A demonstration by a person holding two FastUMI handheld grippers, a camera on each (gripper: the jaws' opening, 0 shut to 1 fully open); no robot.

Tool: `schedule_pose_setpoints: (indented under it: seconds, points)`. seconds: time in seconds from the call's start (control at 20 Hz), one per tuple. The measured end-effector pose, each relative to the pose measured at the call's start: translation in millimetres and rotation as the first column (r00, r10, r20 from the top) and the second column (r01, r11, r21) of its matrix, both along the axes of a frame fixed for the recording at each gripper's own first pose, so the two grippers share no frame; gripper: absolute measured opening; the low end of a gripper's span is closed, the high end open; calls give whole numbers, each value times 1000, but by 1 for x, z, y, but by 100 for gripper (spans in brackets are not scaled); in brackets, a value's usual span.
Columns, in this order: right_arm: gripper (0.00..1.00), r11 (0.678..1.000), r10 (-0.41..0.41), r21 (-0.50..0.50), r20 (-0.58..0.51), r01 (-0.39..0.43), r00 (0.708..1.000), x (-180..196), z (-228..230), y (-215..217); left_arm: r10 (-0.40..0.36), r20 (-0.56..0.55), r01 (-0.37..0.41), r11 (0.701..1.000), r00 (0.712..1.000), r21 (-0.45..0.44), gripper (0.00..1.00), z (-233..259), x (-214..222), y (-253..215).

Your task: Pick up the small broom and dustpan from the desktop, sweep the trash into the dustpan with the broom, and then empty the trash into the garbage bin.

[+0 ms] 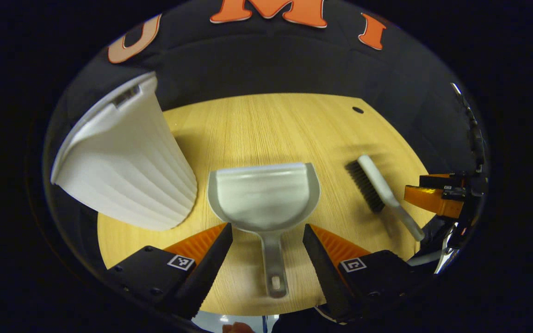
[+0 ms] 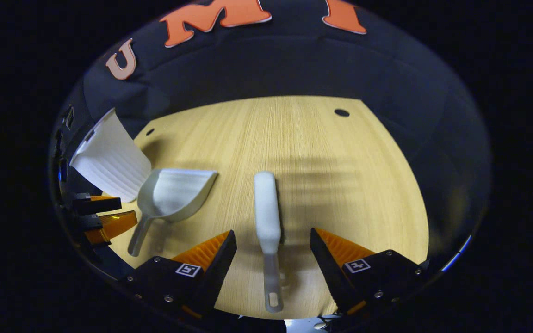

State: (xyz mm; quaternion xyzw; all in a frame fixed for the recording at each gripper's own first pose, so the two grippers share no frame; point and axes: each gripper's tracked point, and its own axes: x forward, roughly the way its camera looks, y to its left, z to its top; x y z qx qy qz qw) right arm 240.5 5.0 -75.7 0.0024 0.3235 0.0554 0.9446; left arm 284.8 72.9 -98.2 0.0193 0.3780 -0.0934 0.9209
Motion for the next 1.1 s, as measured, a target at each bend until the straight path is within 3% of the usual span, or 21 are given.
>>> schedule_pose_setpoints:
  seconds: [0.15, 0.2, 0.3, 0.4, 0.65, 0.75, 0.95, 1.1]
  points:
    - [97, 999, 22, 40, 147, -28, 989, -8, 67, 12, 24, 144, -16, 998, 989, -58, 98, 67, 7, -2]
    - [96, 998, 28, 50, 201, -39, 979, -11, 90, 16, 35, 199, -19, 997, 979, -80, 98, 43, 9, -6]
    - [96, 997, 34, 61, 307, -55, 951, -17, 126, 24, 63, 312, -30, 993, 948, -111, 98, 83, 6, 3]
    - [96, 996, 32, 67, 402, -64, 915, -29, 164, 31, 108, 419, -50, 988, 901, -147, 98, 88, 5, 6]
    - [95, 996, -7, 77, 586, -47, 810, -53, 221, 37, 212, 637, -117, 975, 741, -188, 97, 102, 15, 13]
    - [95, 995, -23, 94, 599, -41, 801, -52, 218, 37, 217, 678, -118, 975, 702, -189, 95, 109, 14, 11]
    - [95, 993, -43, 118, 564, -29, 825, -54, 210, 42, 197, 676, -103, 979, 710, -177, 95, 111, 10, 12]
    - [95, 994, -51, 110, 573, -14, 818, -52, 212, 40, 199, 661, -99, 978, 724, -186, 95, 106, 10, 13]
